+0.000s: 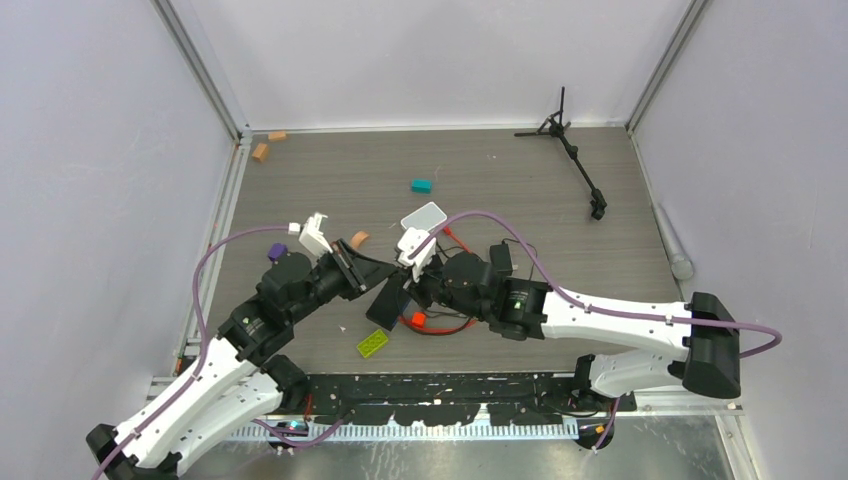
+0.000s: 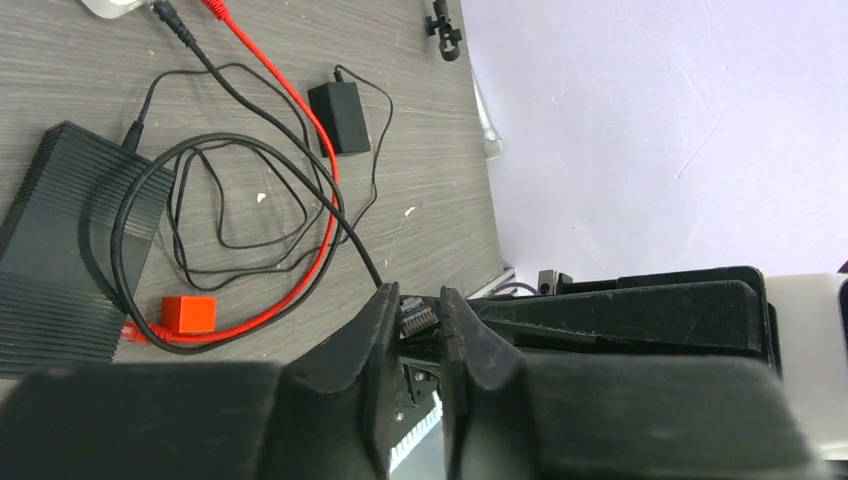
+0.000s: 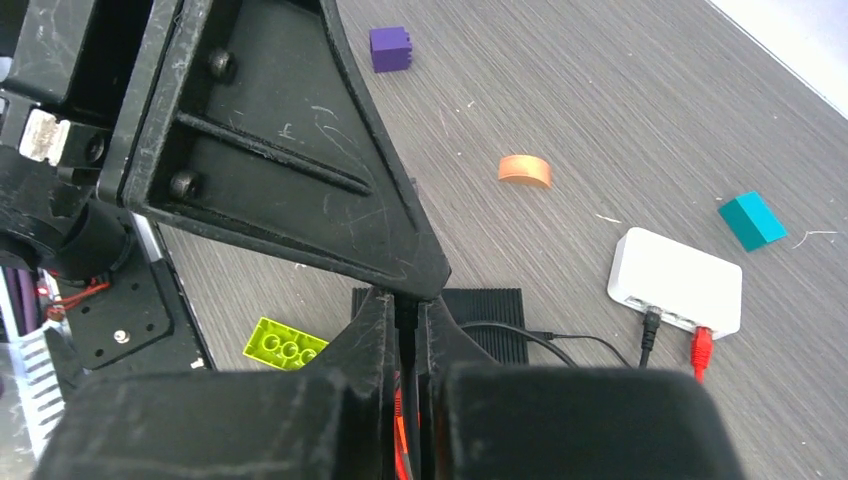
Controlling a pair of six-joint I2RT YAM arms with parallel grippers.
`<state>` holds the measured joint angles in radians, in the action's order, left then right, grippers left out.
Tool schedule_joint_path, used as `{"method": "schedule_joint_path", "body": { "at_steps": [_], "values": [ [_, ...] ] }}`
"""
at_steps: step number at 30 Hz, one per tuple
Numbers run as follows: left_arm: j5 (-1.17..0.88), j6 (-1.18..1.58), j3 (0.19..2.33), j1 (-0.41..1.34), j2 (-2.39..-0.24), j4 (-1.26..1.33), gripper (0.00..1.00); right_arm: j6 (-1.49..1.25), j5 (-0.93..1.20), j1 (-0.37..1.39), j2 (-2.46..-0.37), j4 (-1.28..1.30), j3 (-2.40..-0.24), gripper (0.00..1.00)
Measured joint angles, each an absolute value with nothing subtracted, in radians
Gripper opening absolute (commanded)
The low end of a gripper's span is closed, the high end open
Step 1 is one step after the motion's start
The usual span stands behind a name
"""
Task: Insert the plug into the switch port
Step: Pick up the connector from the center of the board.
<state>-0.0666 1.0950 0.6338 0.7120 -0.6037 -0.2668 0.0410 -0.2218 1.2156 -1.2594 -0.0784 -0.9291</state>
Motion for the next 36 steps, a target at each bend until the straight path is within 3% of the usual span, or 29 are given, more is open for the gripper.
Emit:
{"method": "schedule_joint_path", "body": {
  "at_steps": [2, 4, 6, 11, 18, 29, 36],
  "values": [
    [-0.071, 1.088, 0.634, 0.712, -0.599, -0.263, 0.76, 0.028, -0.223, 1.217, -1.254, -0.077, -0.929, 0.0],
    [-0.08, 1.069, 0.638, 0.712, -0.59, -0.261, 0.9, 0.013, -0.231, 1.216, -1.237, -0.057, -0.926, 0.0],
    [-0.089, 1.039, 0.661, 0.712, -0.581, -0.271, 0.95, -0.006, -0.232, 1.214, -1.204, -0.035, -0.913, 0.0],
    [-0.154, 0.868, 0.755, 0.712, -0.543, -0.262, 0.95, -0.045, -0.202, 1.211, -1.063, 0.06, -0.886, 0.0],
    [-0.342, 0.625, 0.738, 0.712, -0.447, -0.107, 0.96, -0.082, 0.02, 1.209, -0.849, 0.21, -0.898, 0.0],
    [-0.787, 0.313, 0.713, 0.713, -0.5, 0.087, 0.96, -0.097, 0.35, 1.209, -0.813, 0.392, -1.018, 0.0],
    [-0.995, 0.099, 0.706, 0.728, -0.519, 0.155, 0.81, -0.097, 0.414, 1.209, -0.831, 0.421, -1.043, 0.0]
  ]
}}
